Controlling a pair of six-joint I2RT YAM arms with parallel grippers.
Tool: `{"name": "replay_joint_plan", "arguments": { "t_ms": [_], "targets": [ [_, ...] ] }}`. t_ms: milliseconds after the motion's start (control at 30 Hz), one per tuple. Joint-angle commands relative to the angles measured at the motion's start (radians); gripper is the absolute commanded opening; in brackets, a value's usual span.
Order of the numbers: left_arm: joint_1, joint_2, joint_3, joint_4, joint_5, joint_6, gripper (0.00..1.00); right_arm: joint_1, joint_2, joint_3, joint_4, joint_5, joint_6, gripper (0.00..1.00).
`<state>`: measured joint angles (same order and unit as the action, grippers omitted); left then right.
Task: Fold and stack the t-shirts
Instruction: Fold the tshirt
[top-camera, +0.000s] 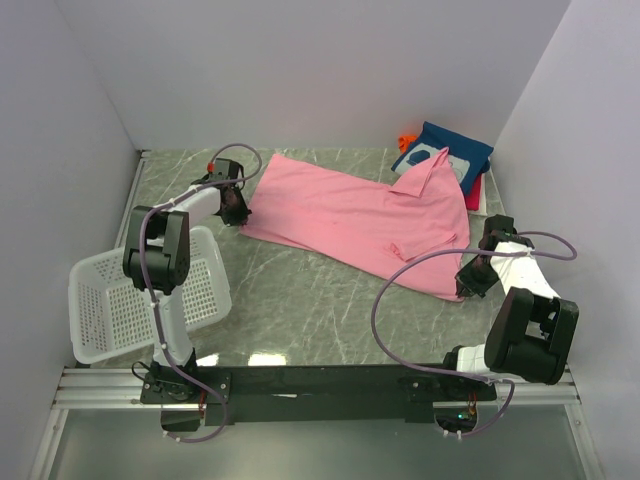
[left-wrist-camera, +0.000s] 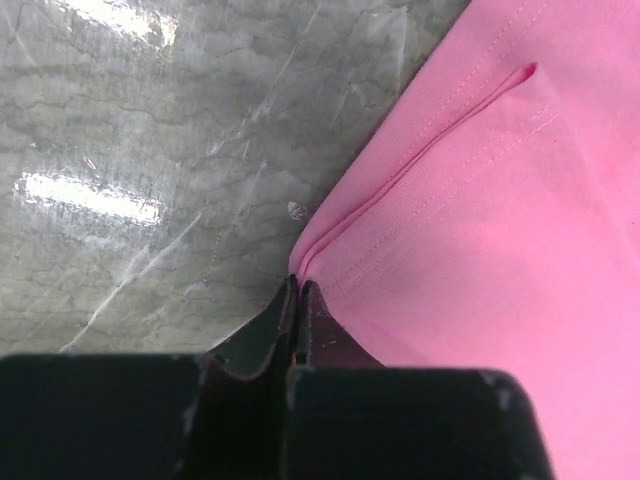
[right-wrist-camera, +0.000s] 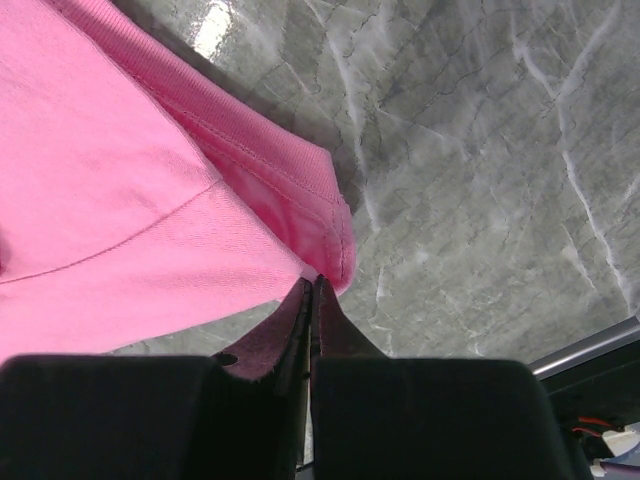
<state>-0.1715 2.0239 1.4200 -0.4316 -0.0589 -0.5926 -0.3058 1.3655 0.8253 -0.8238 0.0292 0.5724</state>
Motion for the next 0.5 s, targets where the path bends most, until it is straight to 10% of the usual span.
{"name": "replay_joint_plan", "arguments": {
  "t_ms": [0, 467],
  "targets": [
    [-0.002, -0.071, -0.012, 0.004, -0.041, -0.019, 0.0, -0.01, 0.003, 0.001, -0.003, 0.018, -0.02, 0.0],
    [-0.002, -0.277, -0.228, 0.143, -0.041, -0.049, 0.0, -0.016, -0.005, 0.02, -0.043, 0.094, -0.055, 0.0]
  ]
}}
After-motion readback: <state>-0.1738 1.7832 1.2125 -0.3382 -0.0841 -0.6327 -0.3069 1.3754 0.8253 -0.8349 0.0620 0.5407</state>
